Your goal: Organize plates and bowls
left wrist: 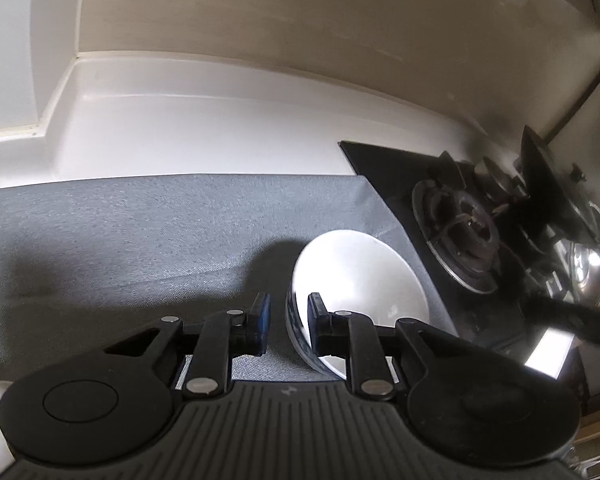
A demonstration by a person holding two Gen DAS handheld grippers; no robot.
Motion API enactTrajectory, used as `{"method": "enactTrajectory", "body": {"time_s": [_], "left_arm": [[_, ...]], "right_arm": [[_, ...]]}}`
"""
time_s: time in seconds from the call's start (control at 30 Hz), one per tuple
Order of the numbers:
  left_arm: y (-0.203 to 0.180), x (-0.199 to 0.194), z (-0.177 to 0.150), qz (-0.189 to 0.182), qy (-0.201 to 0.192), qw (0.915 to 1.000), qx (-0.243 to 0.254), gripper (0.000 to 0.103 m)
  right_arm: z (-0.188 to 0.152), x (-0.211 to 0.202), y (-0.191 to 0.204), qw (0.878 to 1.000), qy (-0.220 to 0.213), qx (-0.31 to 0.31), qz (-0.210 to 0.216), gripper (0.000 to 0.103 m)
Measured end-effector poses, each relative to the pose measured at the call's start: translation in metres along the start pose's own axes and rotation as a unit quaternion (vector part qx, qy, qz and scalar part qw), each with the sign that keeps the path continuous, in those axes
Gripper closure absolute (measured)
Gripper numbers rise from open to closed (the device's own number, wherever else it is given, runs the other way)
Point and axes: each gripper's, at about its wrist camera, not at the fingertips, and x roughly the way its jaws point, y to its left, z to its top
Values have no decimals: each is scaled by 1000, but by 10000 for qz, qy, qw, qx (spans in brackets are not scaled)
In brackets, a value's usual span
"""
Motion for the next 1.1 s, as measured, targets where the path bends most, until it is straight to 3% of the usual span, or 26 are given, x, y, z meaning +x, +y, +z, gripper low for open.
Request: {"method": "enactTrajectory", "body": {"time_s": [0.2, 0.37, 0.47, 0.6, 0.87, 1.1], "left_arm": [[-3, 12, -2, 39, 47, 9997, 216, 89], [-7, 15, -3, 18, 36, 9991, 415, 95], [-7, 15, -2, 16, 10, 9990, 441, 96], [-7, 14, -3, -1, -13, 9989, 477, 96], [-11, 3, 3, -25, -89, 9988, 490, 97], [-37, -52, 15, -153, -303, 9974, 643, 97]], "right_arm": [[16, 69, 7, 9983, 577, 16, -114, 71], [11, 102, 7, 9954, 939, 70, -190, 71], [8, 109, 8, 9944, 1037, 90, -160, 82], [7, 112, 5, 9946, 1005, 119, -219, 96], [9, 101, 2, 9960, 854, 215, -134, 97], [21, 53, 10, 9984, 533, 205, -18, 96]]}}
